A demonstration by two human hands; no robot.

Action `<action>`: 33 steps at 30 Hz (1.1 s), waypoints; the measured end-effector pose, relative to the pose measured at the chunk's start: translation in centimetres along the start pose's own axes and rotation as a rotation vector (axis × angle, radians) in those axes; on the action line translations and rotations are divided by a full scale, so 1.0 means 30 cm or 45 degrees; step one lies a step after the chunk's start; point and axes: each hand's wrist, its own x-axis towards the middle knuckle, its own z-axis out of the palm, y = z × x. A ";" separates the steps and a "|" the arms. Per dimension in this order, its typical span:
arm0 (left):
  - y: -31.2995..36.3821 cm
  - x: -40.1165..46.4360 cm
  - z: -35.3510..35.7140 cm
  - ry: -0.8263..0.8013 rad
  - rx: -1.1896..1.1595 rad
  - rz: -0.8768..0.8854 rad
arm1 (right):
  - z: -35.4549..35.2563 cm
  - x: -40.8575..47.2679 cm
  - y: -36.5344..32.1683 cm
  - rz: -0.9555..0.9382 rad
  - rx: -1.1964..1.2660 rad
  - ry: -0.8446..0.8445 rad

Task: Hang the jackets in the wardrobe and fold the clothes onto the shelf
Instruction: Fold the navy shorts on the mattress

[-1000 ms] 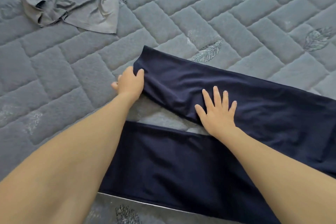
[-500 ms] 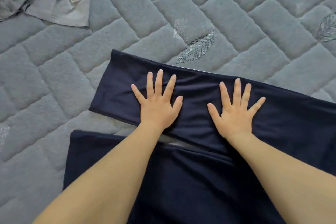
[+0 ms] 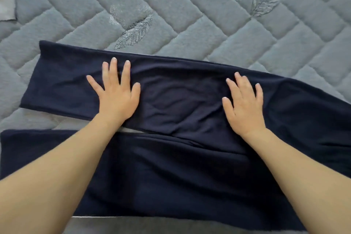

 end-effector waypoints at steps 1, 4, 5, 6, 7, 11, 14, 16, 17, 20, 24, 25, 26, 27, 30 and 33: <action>0.111 -0.067 0.005 0.081 -0.022 0.168 | -0.027 -0.057 0.093 0.112 -0.066 0.013; 0.444 -0.352 0.039 0.106 -0.192 0.907 | -0.075 -0.225 0.320 0.390 -0.227 -0.157; 0.527 -0.437 0.052 0.013 -0.211 1.095 | -0.078 -0.263 0.380 0.474 -0.246 -0.247; 0.592 -0.500 0.062 -0.089 -0.210 1.189 | -0.076 -0.287 0.436 0.544 -0.243 -0.328; 0.640 -0.537 0.075 -0.178 -0.194 1.167 | -0.071 -0.295 0.481 0.587 -0.221 -0.387; 0.781 -0.489 0.097 -0.218 -0.127 0.810 | -0.077 -0.243 0.595 0.543 -0.036 -0.311; 0.877 -0.310 0.069 -0.027 -0.210 0.689 | -0.090 -0.217 0.648 0.662 0.041 0.065; 0.933 -0.167 0.058 -0.080 -0.120 0.615 | -0.106 -0.194 0.687 0.847 0.052 0.166; 0.960 -0.102 0.056 -0.140 -0.073 0.597 | -0.119 -0.178 0.714 0.930 0.070 0.141; 1.024 0.022 0.063 -0.213 0.096 0.619 | -0.168 -0.137 0.805 0.866 -0.120 -0.115; 1.031 0.049 0.044 -0.187 0.208 0.544 | -0.265 -0.081 0.861 0.534 -0.410 -0.370; 1.031 0.049 0.032 -0.157 0.197 0.557 | -0.291 -0.066 0.861 0.465 -0.454 -0.380; 1.032 0.055 0.014 -0.072 0.195 0.586 | -0.317 -0.051 0.862 0.416 -0.476 -0.315; 1.035 0.065 -0.015 0.042 0.199 0.600 | -0.343 -0.038 0.863 0.394 -0.474 -0.187; 1.036 0.084 -0.137 0.290 0.191 0.594 | -0.414 -0.027 0.856 0.295 -0.415 0.205; 0.988 0.003 -0.216 0.290 0.187 0.843 | -0.464 -0.089 0.845 0.076 -0.425 0.374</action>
